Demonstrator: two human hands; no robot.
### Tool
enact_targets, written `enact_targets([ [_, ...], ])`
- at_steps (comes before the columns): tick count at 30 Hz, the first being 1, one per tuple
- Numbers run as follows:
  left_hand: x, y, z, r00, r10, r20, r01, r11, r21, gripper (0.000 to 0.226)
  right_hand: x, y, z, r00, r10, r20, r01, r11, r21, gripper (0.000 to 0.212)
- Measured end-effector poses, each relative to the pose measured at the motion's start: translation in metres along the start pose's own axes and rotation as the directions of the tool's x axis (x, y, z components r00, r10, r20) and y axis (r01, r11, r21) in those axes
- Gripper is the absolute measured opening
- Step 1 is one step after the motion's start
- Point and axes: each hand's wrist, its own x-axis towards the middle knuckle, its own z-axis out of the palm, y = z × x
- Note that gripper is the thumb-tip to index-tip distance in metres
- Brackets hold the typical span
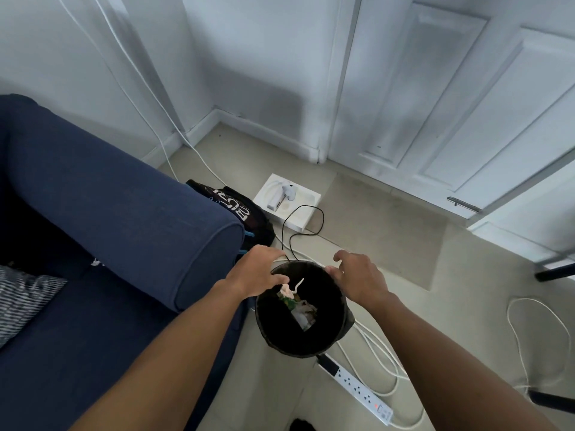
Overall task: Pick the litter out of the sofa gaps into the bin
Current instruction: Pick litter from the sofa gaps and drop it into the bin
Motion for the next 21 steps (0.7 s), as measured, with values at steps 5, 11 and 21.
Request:
enact_targets([
  [5, -0.003, -0.001, -0.007, 1.000, -0.007, -0.023, 0.007, 1.000, 0.019, 0.071, -0.002, -0.005, -0.004, 1.000, 0.001, 0.012, -0.001, 1.000, -0.001, 0.041],
  [11, -0.019, 0.008, -0.034, 0.996, 0.019, -0.084, -0.015, 0.999, 0.051, 0.064, -0.010, -0.026, -0.023, 0.999, -0.034, 0.021, 0.035, 0.999, -0.027, 0.051],
  [21, -0.066, 0.008, -0.142, 0.964, 0.020, -0.264, 0.002, 0.997, 0.082, 0.057, -0.020, -0.118, -0.095, 0.985, -0.169, -0.029, 0.163, 0.976, -0.144, 0.056],
])
